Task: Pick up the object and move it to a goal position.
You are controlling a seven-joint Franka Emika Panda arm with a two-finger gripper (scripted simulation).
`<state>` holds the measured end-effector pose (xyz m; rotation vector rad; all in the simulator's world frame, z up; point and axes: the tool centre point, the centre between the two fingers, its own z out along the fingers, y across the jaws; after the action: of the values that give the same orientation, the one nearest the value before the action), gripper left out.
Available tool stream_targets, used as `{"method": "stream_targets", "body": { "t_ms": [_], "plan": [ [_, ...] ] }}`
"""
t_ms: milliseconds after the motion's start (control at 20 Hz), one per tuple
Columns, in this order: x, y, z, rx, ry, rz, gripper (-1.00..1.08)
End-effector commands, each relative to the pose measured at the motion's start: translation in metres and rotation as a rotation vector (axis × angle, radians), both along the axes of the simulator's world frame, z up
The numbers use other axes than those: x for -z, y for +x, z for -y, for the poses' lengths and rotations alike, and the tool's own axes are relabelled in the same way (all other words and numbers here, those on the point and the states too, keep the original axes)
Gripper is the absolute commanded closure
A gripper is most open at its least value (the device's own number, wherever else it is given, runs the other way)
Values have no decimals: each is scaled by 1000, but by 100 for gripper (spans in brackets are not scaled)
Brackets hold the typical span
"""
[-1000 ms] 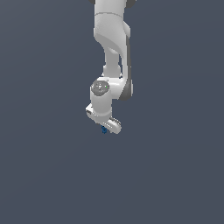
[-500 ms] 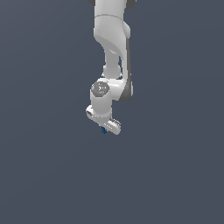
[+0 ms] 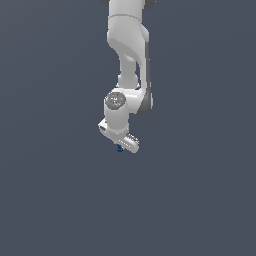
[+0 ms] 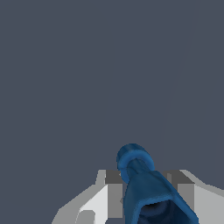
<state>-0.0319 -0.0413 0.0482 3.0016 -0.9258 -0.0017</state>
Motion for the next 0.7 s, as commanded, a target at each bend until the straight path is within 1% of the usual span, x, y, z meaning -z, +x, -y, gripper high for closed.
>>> {"method": "stream_targets", "body": {
  "t_ms": [0,300,650],
  "plan": [
    [-7,0,-5,-1,0,1,108],
    [-40,-3,-24,-1,0,1,108],
    [-102,-7,-61,0,-1,1,108]
  ]
}}
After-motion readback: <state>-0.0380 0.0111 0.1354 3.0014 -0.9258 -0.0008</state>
